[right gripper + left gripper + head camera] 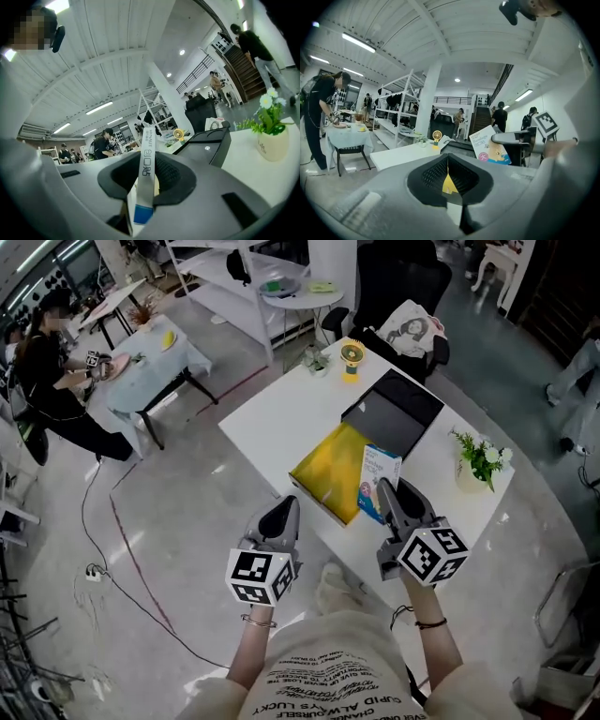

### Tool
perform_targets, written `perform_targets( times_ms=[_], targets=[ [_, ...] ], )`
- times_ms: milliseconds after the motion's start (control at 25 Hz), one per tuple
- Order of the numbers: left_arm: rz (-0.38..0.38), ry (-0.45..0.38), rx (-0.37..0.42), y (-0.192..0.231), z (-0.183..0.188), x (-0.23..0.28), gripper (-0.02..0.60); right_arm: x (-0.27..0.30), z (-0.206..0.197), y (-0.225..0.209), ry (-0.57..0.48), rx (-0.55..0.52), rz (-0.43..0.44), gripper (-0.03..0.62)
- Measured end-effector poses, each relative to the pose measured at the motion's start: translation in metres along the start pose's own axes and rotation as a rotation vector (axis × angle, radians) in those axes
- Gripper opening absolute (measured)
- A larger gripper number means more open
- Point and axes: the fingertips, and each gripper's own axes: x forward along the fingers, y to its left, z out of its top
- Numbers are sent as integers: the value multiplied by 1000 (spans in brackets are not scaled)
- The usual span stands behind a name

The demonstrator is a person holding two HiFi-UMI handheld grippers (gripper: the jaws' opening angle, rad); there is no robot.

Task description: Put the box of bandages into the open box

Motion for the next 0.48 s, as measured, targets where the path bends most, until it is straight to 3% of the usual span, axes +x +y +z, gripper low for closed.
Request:
perform_targets(
  times_ms=[480],
  targets=[
    [-72,120,-34,31,-20,75,23,82,-37,-29,156,215,7,91]
  ],
)
